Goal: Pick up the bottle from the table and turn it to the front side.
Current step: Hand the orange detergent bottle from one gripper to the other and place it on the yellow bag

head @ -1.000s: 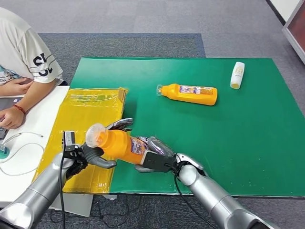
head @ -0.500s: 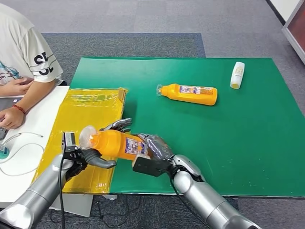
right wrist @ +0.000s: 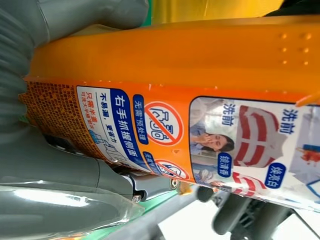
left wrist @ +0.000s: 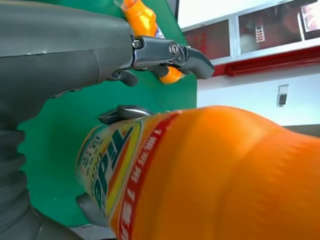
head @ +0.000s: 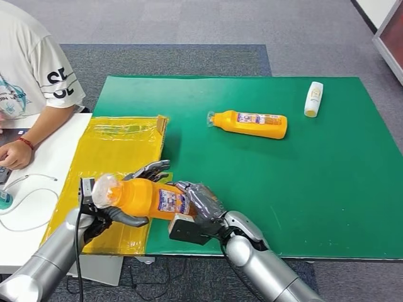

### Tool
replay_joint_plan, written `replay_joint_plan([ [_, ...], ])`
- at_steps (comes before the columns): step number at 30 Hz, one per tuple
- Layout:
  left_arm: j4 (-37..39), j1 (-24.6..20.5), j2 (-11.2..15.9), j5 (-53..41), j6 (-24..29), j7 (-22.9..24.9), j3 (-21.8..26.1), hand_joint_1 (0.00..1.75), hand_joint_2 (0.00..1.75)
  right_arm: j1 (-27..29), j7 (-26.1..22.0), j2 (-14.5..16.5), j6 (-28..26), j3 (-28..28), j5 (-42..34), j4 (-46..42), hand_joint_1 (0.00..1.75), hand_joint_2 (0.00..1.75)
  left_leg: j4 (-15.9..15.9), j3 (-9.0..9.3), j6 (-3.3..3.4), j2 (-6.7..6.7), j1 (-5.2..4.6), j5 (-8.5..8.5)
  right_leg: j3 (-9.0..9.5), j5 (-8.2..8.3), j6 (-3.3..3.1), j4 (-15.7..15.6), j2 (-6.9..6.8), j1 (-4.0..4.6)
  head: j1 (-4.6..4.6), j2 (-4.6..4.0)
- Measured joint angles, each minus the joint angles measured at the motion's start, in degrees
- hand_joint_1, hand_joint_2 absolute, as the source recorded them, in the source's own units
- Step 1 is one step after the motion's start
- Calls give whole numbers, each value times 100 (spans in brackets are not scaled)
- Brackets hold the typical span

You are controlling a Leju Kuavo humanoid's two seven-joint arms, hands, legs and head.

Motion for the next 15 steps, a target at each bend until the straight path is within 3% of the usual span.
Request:
replay_joint_plan([
  [15, 0, 5, -17, -54, -49, -2, -3, 0, 175, -163, -22, 11, 299, 120, -96, 12, 175, 175, 0, 0, 0, 0, 0, 0, -1, 0, 0, 0, 0, 0, 0, 0],
])
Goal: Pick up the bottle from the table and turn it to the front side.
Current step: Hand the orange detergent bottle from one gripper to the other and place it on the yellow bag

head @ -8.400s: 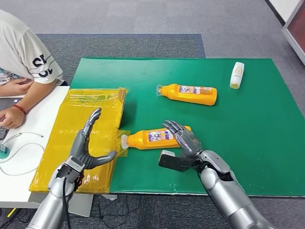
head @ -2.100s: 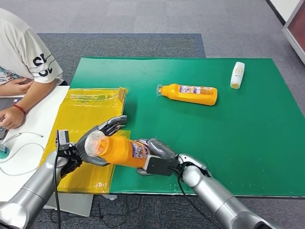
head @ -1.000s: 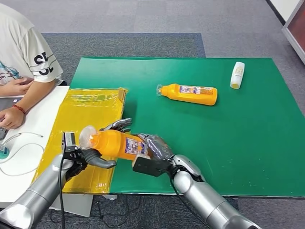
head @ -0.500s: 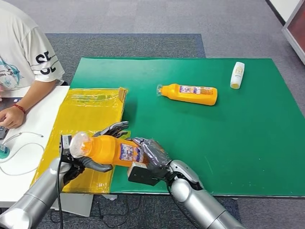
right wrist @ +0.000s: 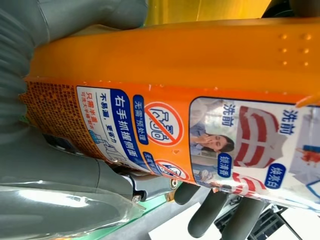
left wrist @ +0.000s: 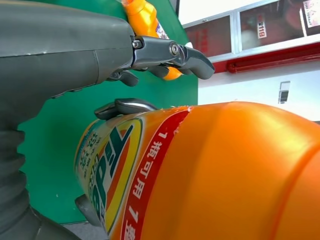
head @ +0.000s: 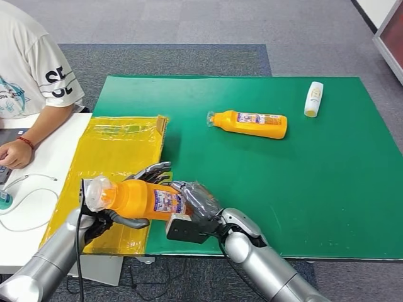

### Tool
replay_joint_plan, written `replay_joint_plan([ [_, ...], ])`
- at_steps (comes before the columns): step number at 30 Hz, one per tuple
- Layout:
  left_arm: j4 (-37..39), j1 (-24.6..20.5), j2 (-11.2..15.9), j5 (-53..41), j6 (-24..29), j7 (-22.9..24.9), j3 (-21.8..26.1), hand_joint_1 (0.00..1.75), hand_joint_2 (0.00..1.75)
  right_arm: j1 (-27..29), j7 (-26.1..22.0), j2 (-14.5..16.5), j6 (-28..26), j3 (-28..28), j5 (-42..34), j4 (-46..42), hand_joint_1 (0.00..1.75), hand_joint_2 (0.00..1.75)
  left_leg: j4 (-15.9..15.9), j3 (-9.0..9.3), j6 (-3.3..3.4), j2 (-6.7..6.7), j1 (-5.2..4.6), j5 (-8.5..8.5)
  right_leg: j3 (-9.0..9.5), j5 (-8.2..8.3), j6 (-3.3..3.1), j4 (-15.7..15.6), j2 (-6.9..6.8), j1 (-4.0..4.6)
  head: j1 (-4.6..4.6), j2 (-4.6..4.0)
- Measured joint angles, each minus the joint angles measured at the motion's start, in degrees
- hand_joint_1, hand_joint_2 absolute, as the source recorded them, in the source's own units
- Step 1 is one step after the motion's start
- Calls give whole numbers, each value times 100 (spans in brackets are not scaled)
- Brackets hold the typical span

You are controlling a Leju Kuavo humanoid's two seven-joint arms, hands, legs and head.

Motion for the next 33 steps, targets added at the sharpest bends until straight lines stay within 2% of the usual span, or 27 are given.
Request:
replay_joint_plan([
  [7, -1, -85, -23, -17, 3, 0, -9, 0, 175, -178, 33, 44, 168, 92, -113, 195, 175, 175, 0, 1, 0, 0, 0, 1, 0, 0, 0, 0, 0, 0, -1, 0],
  [14, -107, -150, -137, -40, 23, 0, -56, 0, 175, -371, -39, 130, 409, 152, -550, 604, 175, 175, 1, 1, -1, 1, 0, 1, -1, 1, 0, 0, 0, 0, 1, 0],
  [33, -162, -266, -244, -34, 85, 0, -85, 0, 175, -586, -39, 253, 510, 138, -825, 1653, 175, 175, 1, 0, -2, 1, 0, 2, -2, 1, 0, 0, 1, 0, 1, 0],
])
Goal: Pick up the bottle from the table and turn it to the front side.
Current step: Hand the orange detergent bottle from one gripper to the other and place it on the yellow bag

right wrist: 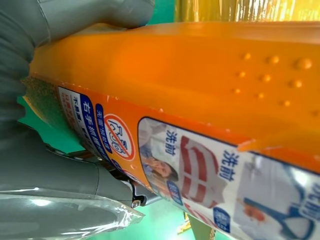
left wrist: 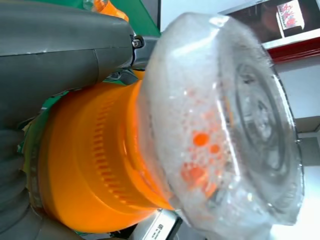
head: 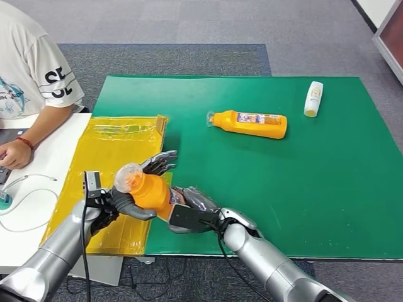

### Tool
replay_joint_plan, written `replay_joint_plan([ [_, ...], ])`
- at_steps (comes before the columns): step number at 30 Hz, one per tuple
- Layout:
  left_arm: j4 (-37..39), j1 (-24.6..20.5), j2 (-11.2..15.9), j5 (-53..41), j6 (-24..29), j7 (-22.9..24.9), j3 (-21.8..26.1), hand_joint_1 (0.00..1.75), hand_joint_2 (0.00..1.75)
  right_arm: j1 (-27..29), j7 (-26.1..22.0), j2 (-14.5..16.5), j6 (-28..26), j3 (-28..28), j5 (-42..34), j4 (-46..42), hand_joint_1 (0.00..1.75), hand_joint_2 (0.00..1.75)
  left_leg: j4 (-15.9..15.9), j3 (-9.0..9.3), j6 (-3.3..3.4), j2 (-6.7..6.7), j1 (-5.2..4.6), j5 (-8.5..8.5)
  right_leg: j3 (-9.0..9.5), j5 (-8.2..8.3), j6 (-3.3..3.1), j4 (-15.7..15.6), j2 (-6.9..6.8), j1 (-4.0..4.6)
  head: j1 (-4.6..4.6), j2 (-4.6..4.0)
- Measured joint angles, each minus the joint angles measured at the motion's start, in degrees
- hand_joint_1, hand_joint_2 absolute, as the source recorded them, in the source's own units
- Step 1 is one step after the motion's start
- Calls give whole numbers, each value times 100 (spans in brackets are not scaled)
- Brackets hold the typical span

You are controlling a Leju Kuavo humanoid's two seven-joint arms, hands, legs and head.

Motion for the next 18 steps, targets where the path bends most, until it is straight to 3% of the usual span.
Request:
replay_joint_plan([
  [6, 0, -9, -25, 0, 18, 0, 0, 0, 175, -69, -1, 51, -40, -11, 6, 193, 175, 175, 0, 0, -1, 0, 0, 1, -1, 0, 0, 0, 0, 0, 0, 0],
  [11, 0, -15, -41, 0, 61, 0, 0, 6, 175, -84, 149, 108, -437, -11, 219, 360, 175, 175, 0, 0, -2, 0, 0, 2, 0, 0, 0, 0, 0, 0, -1, 0],
  [15, 0, -17, -42, 23, 41, 0, 0, 175, 175, -83, 154, 148, -659, -12, 310, 475, 175, 175, 0, 0, -2, 0, 0, 2, 0, 0, 0, 0, 0, 0, 0, 0],
  [18, 0, -14, -32, 48, 1, 0, 1, 175, 175, -39, 125, 163, -939, -45, 402, 458, 175, 175, 0, -1, -2, 0, 0, 2, 1, 0, 0, 0, -1, 0, -1, 0],
])
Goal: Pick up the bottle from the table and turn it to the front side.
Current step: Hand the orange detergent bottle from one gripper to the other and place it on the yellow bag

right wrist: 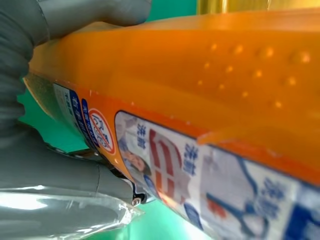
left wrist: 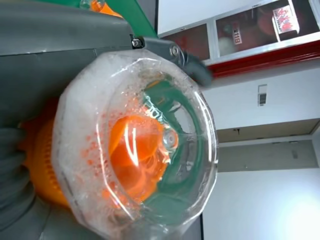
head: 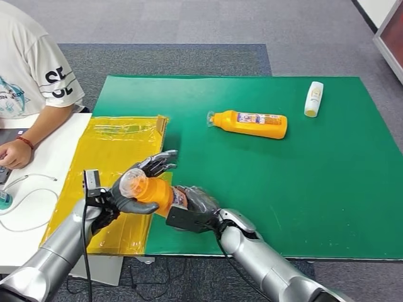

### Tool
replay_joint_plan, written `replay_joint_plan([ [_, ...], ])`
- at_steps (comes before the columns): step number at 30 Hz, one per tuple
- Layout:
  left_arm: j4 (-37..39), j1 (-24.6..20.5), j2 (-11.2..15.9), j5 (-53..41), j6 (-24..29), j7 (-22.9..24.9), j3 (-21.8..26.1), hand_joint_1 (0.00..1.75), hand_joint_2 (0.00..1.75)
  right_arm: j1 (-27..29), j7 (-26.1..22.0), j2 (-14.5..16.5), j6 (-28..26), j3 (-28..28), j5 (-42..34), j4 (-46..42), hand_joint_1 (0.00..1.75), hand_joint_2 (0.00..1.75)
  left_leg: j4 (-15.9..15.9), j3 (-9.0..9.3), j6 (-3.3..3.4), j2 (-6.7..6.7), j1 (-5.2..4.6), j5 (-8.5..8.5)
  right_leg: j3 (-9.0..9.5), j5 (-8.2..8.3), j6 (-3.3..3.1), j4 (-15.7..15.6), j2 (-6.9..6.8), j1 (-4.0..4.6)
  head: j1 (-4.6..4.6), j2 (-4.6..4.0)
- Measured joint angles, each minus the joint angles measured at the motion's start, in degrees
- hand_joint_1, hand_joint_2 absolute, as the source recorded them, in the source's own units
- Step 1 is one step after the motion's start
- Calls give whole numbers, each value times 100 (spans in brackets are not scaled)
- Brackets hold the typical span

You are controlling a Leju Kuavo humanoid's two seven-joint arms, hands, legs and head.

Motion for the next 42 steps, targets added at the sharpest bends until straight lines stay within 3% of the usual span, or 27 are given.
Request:
replay_joint_plan([
  [4, -50, 46, 23, 63, -50, 0, 10, 170, 175, 265, 27, -29, -391, -222, 215, -447, 175, 175, 0, -2, 0, -1, 0, 0, 0, 0, 0, 0, -1, 0, 1, 0],
  [8, -169, 61, 34, 85, -60, 0, 40, 5, 175, 654, 92, -105, -549, -483, 407, -1134, 175, 175, 0, -8, 1, -5, 0, -1, 0, -1, 0, 0, -5, 0, 1, 0],
  [9, -184, 68, 36, 84, -52, 0, 49, 0, 175, 741, 97, -121, -568, -554, 432, -1307, 175, 175, 0, -9, 1, -5, 0, -1, 0, -1, 0, 0, -4, 0, 1, 0],
  [19, -192, 165, 56, 21, -64, 0, 60, 0, 175, 963, 76, -150, -572, -1027, 618, -2271, 175, 175, 0, -8, -2, -4, 1, 2, -4, 0, 0, 0, -4, 1, 1, 0],
  [36, -181, 192, 76, -15, -34, 0, 56, 0, 175, 1001, 28, -148, -451, -1127, 782, -2374, 175, 175, 0, -8, -2, -4, 2, 2, -4, 1, 0, 0, -4, 1, 1, 0],
  [42, -181, 191, 87, -30, -30, 0, 49, 0, 175, 967, 22, -122, 12, -1109, 796, -2281, 175, 175, 0, -8, -2, -4, 2, 3, -4, 1, 0, 0, -4, 1, 0, 0],
])
